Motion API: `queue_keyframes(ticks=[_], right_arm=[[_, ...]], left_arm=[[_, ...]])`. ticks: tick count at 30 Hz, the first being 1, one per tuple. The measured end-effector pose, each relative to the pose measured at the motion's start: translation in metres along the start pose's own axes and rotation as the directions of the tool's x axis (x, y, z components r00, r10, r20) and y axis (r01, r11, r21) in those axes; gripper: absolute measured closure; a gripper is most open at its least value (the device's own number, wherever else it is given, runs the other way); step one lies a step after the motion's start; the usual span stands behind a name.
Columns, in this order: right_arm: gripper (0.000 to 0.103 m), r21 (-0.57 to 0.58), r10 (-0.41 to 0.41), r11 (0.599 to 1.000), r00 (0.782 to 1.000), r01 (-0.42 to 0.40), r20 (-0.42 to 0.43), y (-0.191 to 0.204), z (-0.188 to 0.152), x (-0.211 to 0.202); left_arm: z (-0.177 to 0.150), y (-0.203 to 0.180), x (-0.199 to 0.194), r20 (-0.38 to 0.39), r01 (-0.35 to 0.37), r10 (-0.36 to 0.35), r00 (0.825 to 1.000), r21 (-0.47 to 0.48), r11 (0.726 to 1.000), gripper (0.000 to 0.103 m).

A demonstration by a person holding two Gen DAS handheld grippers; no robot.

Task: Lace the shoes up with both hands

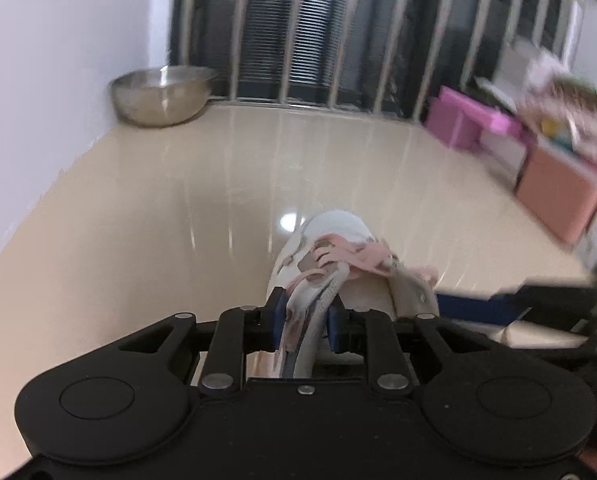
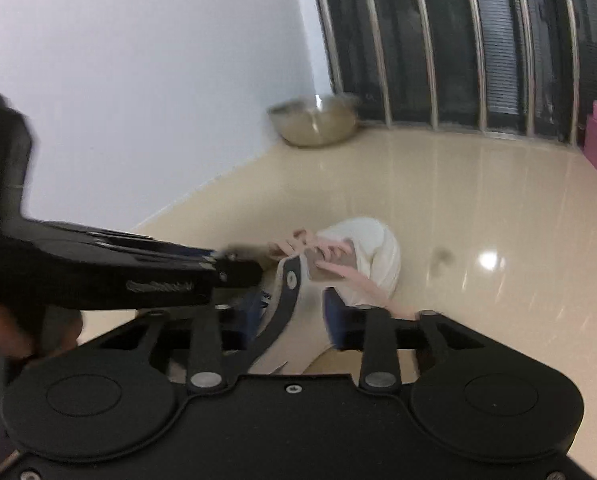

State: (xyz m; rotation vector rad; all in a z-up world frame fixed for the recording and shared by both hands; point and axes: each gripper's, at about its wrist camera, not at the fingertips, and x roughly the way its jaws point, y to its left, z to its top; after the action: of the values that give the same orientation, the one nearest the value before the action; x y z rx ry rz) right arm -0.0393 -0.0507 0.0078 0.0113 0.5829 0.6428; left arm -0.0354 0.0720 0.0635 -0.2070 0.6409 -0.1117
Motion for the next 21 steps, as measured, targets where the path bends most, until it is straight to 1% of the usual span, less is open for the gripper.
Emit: queue_keyframes(ticks=[1, 3, 4, 5, 6, 7, 9, 10, 11, 12, 13, 14, 15, 16, 17, 18, 19, 20, 21], right_arm=[[0.078, 0.010, -0.009, 1.000, 1.000, 0.009, 0.001, 0.002, 0.000, 0.005], [0.090, -0.020, -0.062, 0.998, 0.998, 0.062, 0.017, 0.007, -0.003, 0.006], [0.091, -0.031, -0.087, 0.996, 0.996, 0.088, 0.028, 0.008, -0.006, 0.005], [0.091, -0.013, -0.087, 0.996, 0.996, 0.087, 0.029, 0.005, -0.006, 0.006], [0.091, 0.006, -0.084, 0.996, 0.996, 0.084, 0.029, 0.002, -0.006, 0.007], [0.091, 0.026, -0.082, 0.996, 0.996, 0.081, 0.029, -0.001, -0.007, 0.007], [0.090, 0.051, -0.081, 0.996, 0.996, 0.079, 0.037, -0.003, -0.008, 0.011], [0.088, 0.047, -0.088, 0.995, 0.995, 0.086, 0.048, -0.001, -0.010, 0.011], [0.086, 0.046, -0.066, 0.997, 0.997, 0.063, 0.051, -0.003, -0.010, 0.005], [0.085, 0.046, -0.041, 0.998, 0.998, 0.039, 0.054, -0.004, -0.010, 0.000], [0.082, 0.046, -0.016, 0.999, 0.998, 0.014, 0.057, -0.006, -0.010, -0.006], [0.073, 0.057, -0.017, 0.998, 0.997, 0.013, 0.074, -0.014, -0.017, -0.020], [0.055, 0.068, -0.020, 0.998, 0.996, 0.014, 0.092, -0.022, -0.025, -0.035], [0.050, 0.081, -0.081, 0.994, 0.993, 0.074, 0.091, -0.040, -0.032, -0.052], [0.050, 0.093, -0.147, 0.986, 0.985, 0.139, 0.088, -0.059, -0.039, -0.070], [0.051, 0.107, -0.203, 0.975, 0.978, 0.196, 0.054, -0.079, -0.048, -0.082], [0.052, 0.134, -0.231, 0.964, 0.973, 0.228, 0.006, -0.098, -0.058, -0.091], [0.058, 0.163, -0.236, 0.958, 0.971, 0.238, -0.031, -0.113, -0.066, -0.098], [0.059, 0.194, -0.225, 0.953, 0.973, 0.232, -0.058, -0.124, -0.076, -0.105]], left_arm=[[-0.001, 0.006, 0.000, 0.011, 0.010, -0.009, 1.000, -0.050, 0.999, 0.082], [-0.004, 0.019, -0.001, 0.031, 0.043, -0.039, 0.999, -0.162, 0.986, 0.082], [-0.006, 0.027, -0.001, 0.039, 0.070, -0.063, 0.997, -0.230, 0.971, 0.083], [-0.008, 0.035, -0.001, 0.048, 0.095, -0.085, 0.995, -0.290, 0.952, 0.083], [-0.010, 0.041, 0.000, 0.059, 0.115, -0.101, 0.993, -0.334, 0.936, 0.083], [-0.011, 0.044, 0.001, 0.069, 0.128, -0.111, 0.991, -0.354, 0.927, 0.082], [-0.010, 0.045, 0.004, 0.074, 0.140, -0.121, 0.990, -0.349, 0.927, 0.078], [-0.009, 0.045, 0.004, 0.068, 0.138, -0.123, 0.990, -0.335, 0.932, 0.077], [-0.008, 0.044, 0.004, 0.058, 0.133, -0.121, 0.991, -0.319, 0.938, 0.075], [-0.006, 0.042, 0.001, 0.045, 0.113, -0.105, 0.994, -0.301, 0.947, 0.065], [-0.004, 0.040, -0.003, 0.030, 0.085, -0.080, 0.996, -0.282, 0.956, 0.059], [-0.004, 0.038, -0.009, 0.031, 0.080, -0.075, 0.997, -0.259, 0.962, 0.059], [-0.005, 0.034, -0.016, 0.040, 0.089, -0.082, 0.996, -0.234, 0.968, 0.059], [-0.006, 0.032, -0.024, 0.054, 0.093, -0.084, 0.995, -0.207, 0.974, 0.058], [-0.007, 0.029, -0.032, 0.072, 0.095, -0.083, 0.994, -0.180, 0.979, 0.055], [-0.008, 0.027, -0.040, 0.088, 0.086, -0.073, 0.993, -0.157, 0.984, 0.049], [-0.009, 0.024, -0.046, 0.100, 0.071, -0.058, 0.993, -0.137, 0.988, 0.047], [-0.009, 0.022, -0.050, 0.110, 0.058, -0.045, 0.993, -0.122, 0.991, 0.047], [-0.009, 0.019, -0.053, 0.119, 0.046, -0.032, 0.992, -0.110, 0.993, 0.047]])
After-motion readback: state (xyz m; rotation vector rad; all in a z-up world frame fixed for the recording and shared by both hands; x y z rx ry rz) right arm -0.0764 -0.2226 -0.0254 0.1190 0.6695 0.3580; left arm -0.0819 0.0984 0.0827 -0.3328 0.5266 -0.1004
